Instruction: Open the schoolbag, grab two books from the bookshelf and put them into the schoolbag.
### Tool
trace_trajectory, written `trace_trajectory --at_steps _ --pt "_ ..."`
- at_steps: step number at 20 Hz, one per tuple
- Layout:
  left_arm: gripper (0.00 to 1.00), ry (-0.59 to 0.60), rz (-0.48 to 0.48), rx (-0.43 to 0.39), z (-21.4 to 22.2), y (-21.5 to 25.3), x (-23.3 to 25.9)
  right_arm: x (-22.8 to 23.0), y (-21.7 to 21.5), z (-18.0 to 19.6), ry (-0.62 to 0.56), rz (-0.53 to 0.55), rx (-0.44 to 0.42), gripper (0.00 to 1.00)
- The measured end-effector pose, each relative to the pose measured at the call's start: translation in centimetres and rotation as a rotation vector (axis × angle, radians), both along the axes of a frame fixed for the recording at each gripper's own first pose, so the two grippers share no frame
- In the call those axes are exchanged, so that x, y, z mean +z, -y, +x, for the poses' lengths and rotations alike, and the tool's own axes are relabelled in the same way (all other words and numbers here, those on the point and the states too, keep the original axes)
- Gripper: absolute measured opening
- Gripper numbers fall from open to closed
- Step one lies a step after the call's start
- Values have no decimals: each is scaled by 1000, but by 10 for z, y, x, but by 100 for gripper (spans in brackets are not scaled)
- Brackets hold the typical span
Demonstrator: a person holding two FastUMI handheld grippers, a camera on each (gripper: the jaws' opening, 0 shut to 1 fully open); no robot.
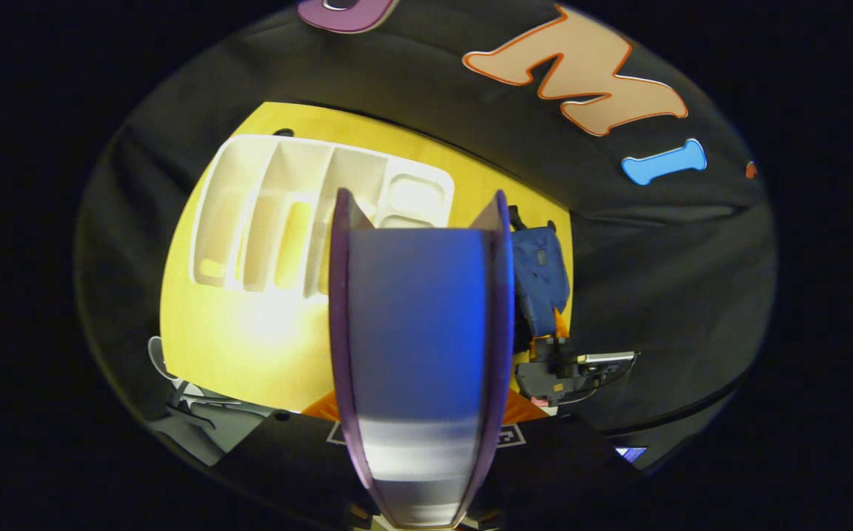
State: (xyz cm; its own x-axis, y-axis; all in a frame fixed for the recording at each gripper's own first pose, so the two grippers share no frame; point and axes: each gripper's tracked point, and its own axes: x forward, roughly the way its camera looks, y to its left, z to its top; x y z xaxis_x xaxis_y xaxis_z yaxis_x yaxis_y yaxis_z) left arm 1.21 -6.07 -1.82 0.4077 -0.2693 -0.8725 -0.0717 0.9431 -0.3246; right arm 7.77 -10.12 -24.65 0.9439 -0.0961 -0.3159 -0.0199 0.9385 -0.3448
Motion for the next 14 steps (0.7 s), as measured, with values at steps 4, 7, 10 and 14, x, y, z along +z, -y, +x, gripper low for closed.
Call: trace_trajectory --at_steps 4,7,10,14 --pt "41 25 -67 -44 22 38 -30 5 3 1 0 40 -21 7" --pt "41 85 -117 -54 46 63 -53 10 9 4 7 74 -47 7" --pt "41 132 -163 -57 62 83 -79 11 10 4 5 110 -62 10" --pt "41 194 -239 -62 78 106 -112 15 16 7 9 161 -82 7"
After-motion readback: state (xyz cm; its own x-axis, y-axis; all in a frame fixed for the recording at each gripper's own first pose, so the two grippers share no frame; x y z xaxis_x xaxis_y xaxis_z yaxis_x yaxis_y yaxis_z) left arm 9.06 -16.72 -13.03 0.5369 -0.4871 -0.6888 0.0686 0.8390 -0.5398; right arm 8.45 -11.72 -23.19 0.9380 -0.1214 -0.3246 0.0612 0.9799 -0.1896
